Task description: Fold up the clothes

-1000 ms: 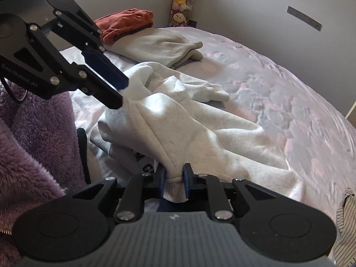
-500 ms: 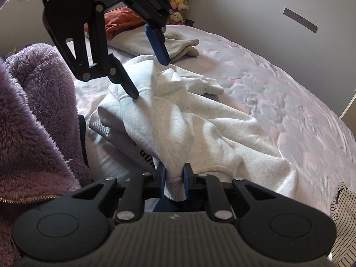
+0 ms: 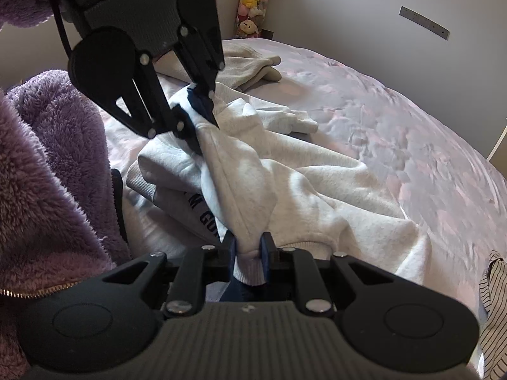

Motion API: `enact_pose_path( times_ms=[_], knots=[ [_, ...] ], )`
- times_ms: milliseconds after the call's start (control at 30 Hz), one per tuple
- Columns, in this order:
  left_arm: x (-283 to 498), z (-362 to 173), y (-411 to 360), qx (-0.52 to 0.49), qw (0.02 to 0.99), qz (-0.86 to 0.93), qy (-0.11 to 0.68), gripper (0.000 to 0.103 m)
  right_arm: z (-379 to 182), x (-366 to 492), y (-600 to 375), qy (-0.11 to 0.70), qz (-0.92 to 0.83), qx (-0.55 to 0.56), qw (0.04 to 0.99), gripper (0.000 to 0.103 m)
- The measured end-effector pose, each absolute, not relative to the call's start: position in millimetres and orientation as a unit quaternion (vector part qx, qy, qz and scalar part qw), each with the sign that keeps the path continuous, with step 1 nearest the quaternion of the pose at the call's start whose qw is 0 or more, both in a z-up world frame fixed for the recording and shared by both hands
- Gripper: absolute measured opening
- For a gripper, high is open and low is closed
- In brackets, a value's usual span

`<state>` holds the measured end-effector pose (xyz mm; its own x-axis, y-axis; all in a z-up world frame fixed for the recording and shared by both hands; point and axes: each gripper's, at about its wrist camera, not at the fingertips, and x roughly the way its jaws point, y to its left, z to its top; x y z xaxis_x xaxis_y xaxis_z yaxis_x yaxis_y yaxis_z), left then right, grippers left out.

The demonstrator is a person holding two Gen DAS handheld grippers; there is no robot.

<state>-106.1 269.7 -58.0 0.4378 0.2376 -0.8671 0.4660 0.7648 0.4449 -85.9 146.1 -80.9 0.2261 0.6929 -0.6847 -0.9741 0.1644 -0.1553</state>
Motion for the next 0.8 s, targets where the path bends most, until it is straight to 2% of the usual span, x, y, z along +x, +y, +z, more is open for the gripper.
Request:
enact_pose_path(
  times_ms=[233, 400, 533, 567, 667, 733, 800],
  knots=[
    [-153.1, -41.1, 261.5, 0.338, 0.822, 0.067, 0.453, 0.003, -73.6, -95.3, 168.5, 0.202, 0.585, -0.298, 0.727, 0.018],
    [-162.3, -51.4, 264.9, 0.290, 0.832, 0.107, 0.460, 0.003, -77.4, -102.5, 184.3, 0.192, 0.590, -0.316, 0.718, 0.018],
    [-164.3, -50.4, 265.8, 0.271, 0.839, 0.092, 0.464, 0.013, -81.1, -107.0, 183.0, 0.184, 0.579, -0.335, 0.720, 0.018],
    [-165.2, -48.6, 264.4, 0.272, 0.840, 0.084, 0.462, 0.022, -80.8, -107.3, 181.4, 0.183, 0.577, -0.336, 0.721, 0.018],
    [-161.3, -40.5, 253.6, 0.303, 0.838, 0.048, 0.451, 0.041, -80.3, -106.8, 177.7, 0.184, 0.572, -0.336, 0.725, 0.018],
    [-152.1, -40.8, 245.1, 0.330, 0.826, 0.015, 0.457, 0.047, -81.7, -107.3, 176.8, 0.185, 0.571, -0.337, 0.726, 0.018],
    [-141.1, -42.9, 236.4, 0.357, 0.810, -0.020, 0.465, 0.047, -83.4, -108.7, 176.9, 0.184, 0.570, -0.339, 0.726, 0.018]
  ],
)
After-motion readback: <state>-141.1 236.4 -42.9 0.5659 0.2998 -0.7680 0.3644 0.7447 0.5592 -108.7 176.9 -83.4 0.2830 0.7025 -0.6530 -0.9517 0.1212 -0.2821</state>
